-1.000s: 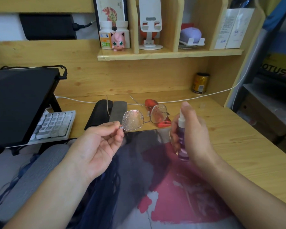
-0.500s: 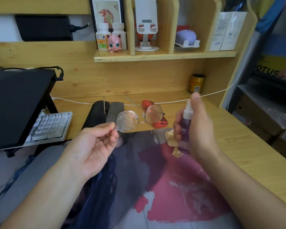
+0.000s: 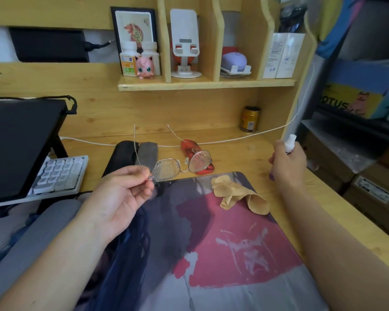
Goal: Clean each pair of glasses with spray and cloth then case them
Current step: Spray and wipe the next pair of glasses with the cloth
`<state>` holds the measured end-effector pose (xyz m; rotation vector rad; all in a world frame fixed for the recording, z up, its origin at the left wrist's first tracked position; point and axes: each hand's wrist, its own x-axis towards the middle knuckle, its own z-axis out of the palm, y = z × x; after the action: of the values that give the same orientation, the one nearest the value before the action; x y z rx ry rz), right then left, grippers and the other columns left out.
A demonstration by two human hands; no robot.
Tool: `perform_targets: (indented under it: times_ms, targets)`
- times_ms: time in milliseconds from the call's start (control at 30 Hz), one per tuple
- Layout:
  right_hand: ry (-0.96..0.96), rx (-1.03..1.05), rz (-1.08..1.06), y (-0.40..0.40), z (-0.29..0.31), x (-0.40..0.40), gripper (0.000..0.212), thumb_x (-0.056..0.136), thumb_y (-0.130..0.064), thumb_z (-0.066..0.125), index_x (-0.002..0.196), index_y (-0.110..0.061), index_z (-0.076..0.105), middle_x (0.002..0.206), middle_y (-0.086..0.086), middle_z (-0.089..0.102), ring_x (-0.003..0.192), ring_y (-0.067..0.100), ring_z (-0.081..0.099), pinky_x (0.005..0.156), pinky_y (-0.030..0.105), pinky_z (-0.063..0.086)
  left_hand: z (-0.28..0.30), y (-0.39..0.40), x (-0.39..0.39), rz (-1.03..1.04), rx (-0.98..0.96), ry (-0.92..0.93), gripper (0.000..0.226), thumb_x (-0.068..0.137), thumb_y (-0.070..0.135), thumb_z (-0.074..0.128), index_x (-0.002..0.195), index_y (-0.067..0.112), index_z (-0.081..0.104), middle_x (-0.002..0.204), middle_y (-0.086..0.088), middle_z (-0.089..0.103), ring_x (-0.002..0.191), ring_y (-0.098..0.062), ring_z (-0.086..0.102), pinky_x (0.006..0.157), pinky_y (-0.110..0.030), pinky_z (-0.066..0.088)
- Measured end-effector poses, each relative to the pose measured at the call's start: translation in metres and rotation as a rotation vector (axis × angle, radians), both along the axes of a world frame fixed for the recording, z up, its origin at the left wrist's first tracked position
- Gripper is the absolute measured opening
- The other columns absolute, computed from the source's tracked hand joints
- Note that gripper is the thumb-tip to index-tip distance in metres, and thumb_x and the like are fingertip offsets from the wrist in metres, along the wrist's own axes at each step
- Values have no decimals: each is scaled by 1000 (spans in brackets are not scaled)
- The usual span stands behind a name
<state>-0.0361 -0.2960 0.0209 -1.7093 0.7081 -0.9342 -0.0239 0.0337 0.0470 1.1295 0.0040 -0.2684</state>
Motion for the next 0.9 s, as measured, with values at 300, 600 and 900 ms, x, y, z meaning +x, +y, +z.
perform_targets:
  times_ms: [300,600,900]
  targets:
    - [-371,-398,-247,17,23,-26,21,96,-30,50,107,-12,54,102,9,56,91,21,55,80,45,49,-6,4,1,207,396,-540,17,96,-3,62,95,11,72,72,-4,69,64,-17,64,66,-29,54]
    - [544,-1006,823,48,1,-39,31,84,-48,72,109,-32,62,104,-11,49,98,3,45,78,11,31,-8,7,1,476,441,-884,26,99,4,62,97,29,65,84,16,68,74,-6,62,75,-21,52]
    - [634,-1080,756,48,30,-14,10,95,-28,62,96,-35,68,100,-8,59,99,15,57,86,36,47,-16,6,2,525,450,-1078,25,103,7,54,100,32,57,101,5,62,95,-25,62,86,-35,50]
